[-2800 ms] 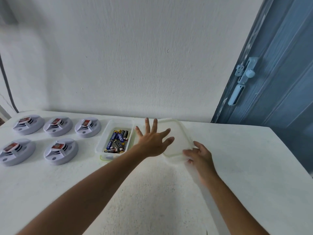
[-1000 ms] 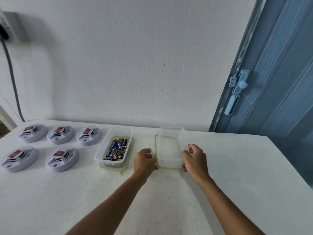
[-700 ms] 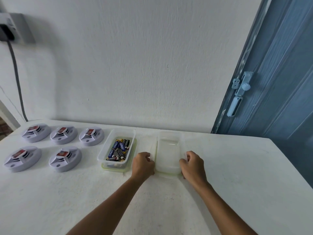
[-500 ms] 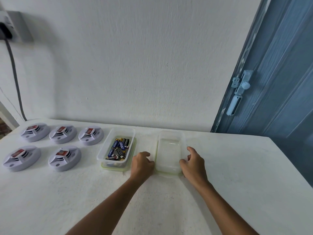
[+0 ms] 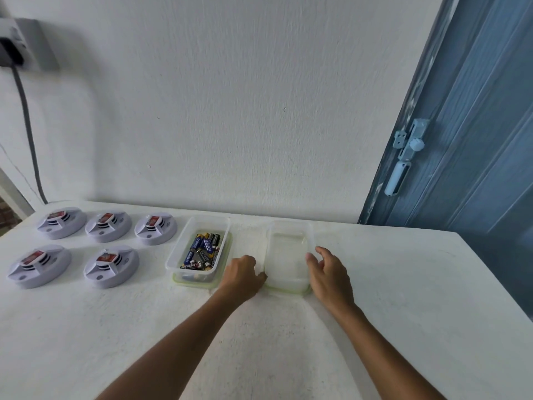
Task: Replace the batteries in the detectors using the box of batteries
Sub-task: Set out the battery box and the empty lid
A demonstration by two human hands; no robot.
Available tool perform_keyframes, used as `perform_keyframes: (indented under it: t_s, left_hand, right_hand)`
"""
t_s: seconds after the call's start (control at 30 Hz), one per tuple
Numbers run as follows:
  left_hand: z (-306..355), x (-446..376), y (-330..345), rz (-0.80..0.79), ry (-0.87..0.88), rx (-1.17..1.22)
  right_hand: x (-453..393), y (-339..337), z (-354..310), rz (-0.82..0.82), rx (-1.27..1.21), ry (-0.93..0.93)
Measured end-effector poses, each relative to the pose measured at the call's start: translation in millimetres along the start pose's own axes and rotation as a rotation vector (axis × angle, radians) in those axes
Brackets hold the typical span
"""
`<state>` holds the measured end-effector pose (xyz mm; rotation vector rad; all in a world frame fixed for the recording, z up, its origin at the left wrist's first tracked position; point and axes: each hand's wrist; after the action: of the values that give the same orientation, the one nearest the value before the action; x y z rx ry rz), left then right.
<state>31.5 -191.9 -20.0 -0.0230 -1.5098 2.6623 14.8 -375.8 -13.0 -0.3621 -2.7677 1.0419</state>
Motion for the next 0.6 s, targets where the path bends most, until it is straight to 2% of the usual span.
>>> perform_keyframes:
  t_s: [0.1,0.23,0.33,0.43,0.6]
  left_hand:
    - [0,11,-18,0.078,0.191,-0.204]
    - [-30,29,-52,0.226,0.416,-0.266]
    - [-67,40,-62,0.236,0.47,-0.342]
    - [-92,51,-62,0.266,0.467,-0.366]
    - [-121,52,-59,0.285,0.529,-0.42]
  right_hand:
    - [9,-1,12,0.077,-0.015,-0.111]
    - [23,3,27,0.198,0.137,-0.439]
    - [27,10,24,0.205,0.307,-0.623]
    - [28,19,18,0.14,0.466,-0.663]
    - [28,33,10,0.112,0.603,-0.585]
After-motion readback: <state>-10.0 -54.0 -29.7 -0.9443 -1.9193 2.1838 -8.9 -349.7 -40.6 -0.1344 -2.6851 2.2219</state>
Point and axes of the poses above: each hand's wrist, its own x-axis away from the middle knuckle, its own y-axis out of the palm, z = x × y, and after that the axes turned 7 degrees about y, right-handed
